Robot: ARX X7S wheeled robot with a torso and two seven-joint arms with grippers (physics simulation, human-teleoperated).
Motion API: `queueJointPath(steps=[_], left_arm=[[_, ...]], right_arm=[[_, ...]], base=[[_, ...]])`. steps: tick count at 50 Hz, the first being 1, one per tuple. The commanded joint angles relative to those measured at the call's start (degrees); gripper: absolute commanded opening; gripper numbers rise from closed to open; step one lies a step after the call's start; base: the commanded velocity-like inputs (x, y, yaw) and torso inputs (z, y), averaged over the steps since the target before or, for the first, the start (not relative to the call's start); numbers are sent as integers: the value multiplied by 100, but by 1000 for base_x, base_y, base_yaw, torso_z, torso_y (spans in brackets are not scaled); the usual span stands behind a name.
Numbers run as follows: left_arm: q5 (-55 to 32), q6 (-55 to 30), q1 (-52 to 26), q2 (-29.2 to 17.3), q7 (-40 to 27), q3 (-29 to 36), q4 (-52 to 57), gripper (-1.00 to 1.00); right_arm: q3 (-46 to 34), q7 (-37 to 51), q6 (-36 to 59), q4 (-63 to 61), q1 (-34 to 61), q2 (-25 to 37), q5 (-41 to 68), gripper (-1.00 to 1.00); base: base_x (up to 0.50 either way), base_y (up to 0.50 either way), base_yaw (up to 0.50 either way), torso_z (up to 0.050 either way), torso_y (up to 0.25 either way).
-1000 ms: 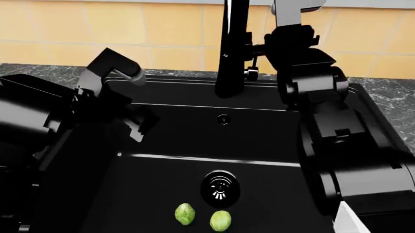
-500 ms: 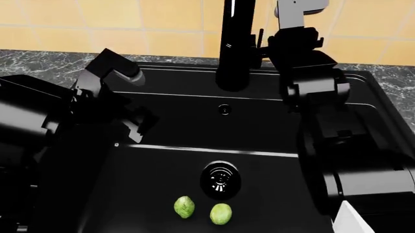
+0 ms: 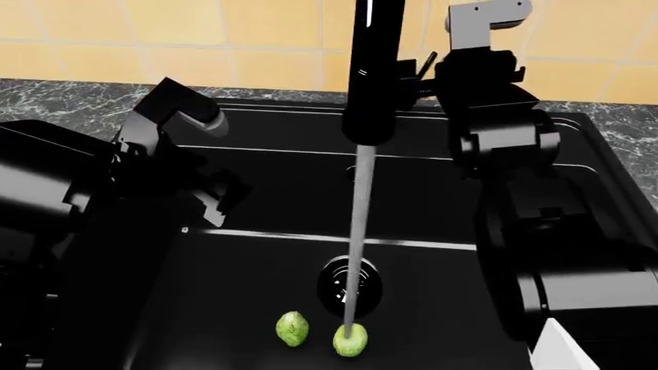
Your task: Pick up the fruits and vegetables and place them in the sink. Turn on the sink faucet to wash them. Then turn the sink off and put them in the tray.
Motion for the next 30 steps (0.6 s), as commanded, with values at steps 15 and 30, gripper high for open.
queueJointPath(steps=[15, 30], left_arm=[[-68, -33, -12, -10, -48, -41, 53, 100], [-98, -33, -28, -2, -76, -25, 47, 100]], right_arm=[[61, 300, -25, 19, 24, 147, -62, 100], [105, 389, -58, 18, 162, 247, -64, 100]], base=[[0, 0, 0, 0, 0], [0, 0, 0, 0, 0]])
